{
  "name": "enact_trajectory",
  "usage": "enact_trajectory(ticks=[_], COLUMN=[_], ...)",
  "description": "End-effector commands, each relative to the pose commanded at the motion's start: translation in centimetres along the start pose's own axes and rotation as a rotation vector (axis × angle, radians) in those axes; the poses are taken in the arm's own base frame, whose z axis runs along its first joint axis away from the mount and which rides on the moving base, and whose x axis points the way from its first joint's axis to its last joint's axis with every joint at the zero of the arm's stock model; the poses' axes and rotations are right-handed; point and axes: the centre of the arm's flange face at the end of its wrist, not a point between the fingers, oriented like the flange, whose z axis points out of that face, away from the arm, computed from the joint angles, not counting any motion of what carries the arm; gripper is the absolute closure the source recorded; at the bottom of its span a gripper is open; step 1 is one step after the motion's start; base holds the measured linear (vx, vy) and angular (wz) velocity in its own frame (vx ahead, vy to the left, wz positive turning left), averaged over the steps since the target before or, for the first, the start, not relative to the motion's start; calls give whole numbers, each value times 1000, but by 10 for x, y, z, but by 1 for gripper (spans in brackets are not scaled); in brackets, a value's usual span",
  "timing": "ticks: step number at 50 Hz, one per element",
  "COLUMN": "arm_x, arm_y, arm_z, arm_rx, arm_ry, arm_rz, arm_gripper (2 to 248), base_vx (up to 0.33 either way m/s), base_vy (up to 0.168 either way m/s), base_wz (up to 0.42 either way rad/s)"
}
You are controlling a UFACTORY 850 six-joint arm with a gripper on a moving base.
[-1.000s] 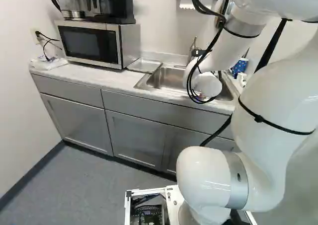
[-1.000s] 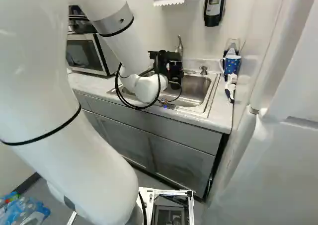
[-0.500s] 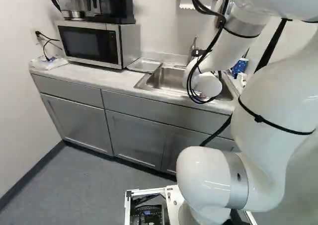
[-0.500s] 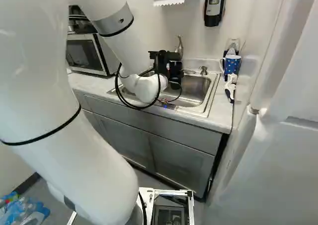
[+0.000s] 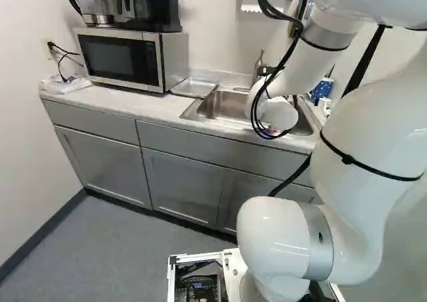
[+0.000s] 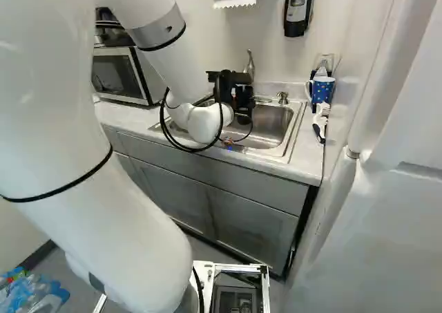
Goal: Rinse the cup and place it in the tray
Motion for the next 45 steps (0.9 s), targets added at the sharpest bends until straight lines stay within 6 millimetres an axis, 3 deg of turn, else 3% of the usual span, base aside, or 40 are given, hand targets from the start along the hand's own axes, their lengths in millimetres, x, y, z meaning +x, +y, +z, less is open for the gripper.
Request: enact_trajectory(ticks=[28,45], arm_x=[0,-1], arm_y=[-1,-18], arm_z=[0,-6], arm_rx=[1,42], arm_ry=[0,-1], arm_rz=[0,-5], arm_gripper=[128,128], base_vx=[0,0], base_vy=[0,0], base_wz=[0,0])
